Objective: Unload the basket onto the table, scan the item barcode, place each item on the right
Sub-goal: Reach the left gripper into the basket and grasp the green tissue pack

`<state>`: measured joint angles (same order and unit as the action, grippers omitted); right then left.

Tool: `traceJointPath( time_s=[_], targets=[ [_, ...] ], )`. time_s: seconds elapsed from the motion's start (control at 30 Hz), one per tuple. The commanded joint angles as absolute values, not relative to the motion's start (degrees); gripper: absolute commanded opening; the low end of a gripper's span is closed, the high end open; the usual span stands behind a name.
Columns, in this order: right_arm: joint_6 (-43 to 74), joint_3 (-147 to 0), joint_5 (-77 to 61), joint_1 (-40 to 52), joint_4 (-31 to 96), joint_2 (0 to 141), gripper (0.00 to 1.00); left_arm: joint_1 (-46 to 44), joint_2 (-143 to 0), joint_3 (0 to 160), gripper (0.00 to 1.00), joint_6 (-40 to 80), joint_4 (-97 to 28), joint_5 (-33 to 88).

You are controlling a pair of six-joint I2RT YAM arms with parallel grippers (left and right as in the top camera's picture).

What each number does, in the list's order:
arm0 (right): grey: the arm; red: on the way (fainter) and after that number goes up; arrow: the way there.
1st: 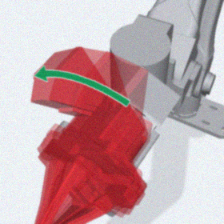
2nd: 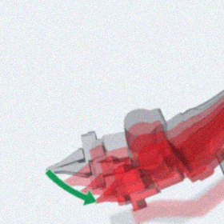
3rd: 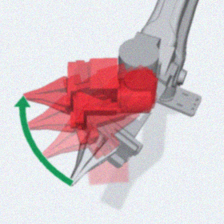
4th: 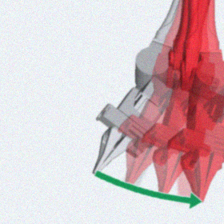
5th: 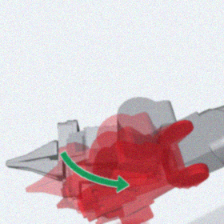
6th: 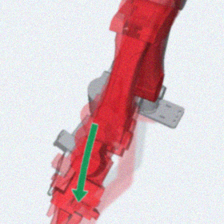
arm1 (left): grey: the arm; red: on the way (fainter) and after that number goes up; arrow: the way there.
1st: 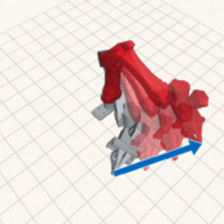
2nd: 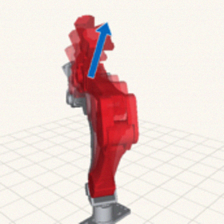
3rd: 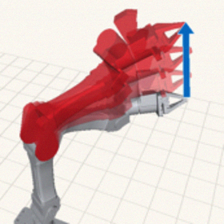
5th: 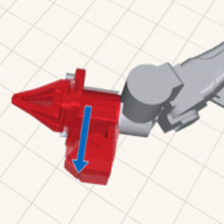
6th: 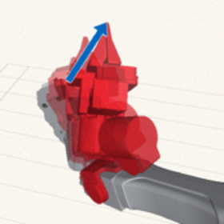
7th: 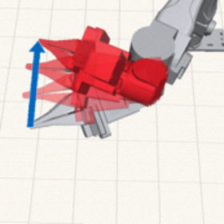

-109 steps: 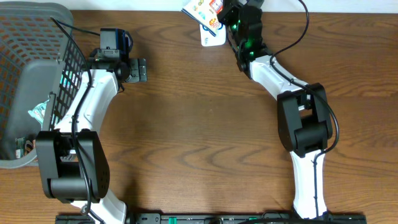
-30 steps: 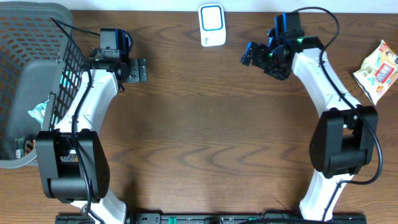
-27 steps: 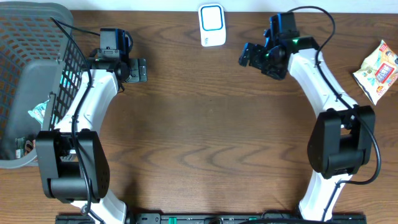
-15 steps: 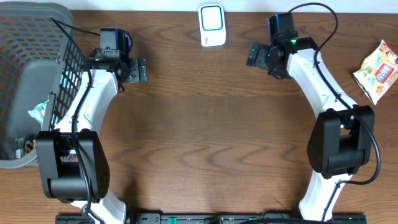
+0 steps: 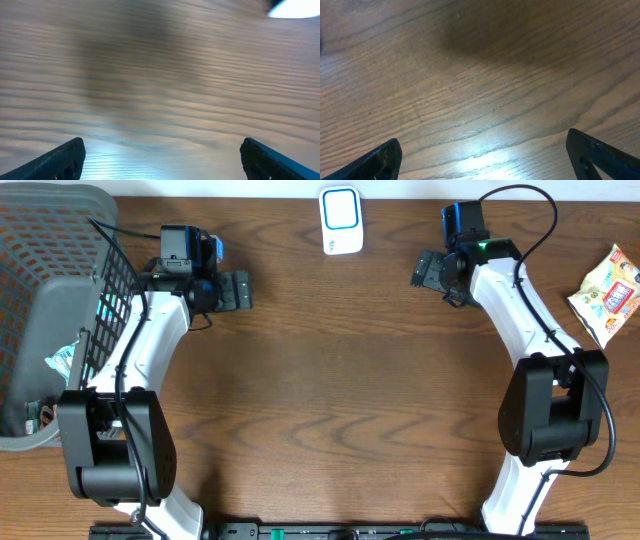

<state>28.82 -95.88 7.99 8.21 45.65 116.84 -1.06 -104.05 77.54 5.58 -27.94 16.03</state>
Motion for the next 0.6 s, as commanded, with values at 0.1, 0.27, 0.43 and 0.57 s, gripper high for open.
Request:
traceJointPath(
  time_s=[0.1,0.27,0.43,0.57],
  targets=[
    [28.2,-95.4,8.4,8.0,45.9,117.3,0.99,-1.1,-104.1,77.5,0.98,11.9,-26.7,40.6],
    [28.2,-95.4,6.3,8.0,45.9,117.3,0.99,-1.1,-103.2,79.4,0.98,11.7,-26.7,43.7],
    [28.2,-95.4,6.3,8.0,45.9,117.3,0.99,-1.1,-99.1,87.4,0.98,8.1,-32.9,40.9],
    [28.2,-95.4,6.3,8.0,45.9,117.3,0.99,-1.1,-96.9,99.5,0.98,7.2,-42.0,29.8]
  ],
)
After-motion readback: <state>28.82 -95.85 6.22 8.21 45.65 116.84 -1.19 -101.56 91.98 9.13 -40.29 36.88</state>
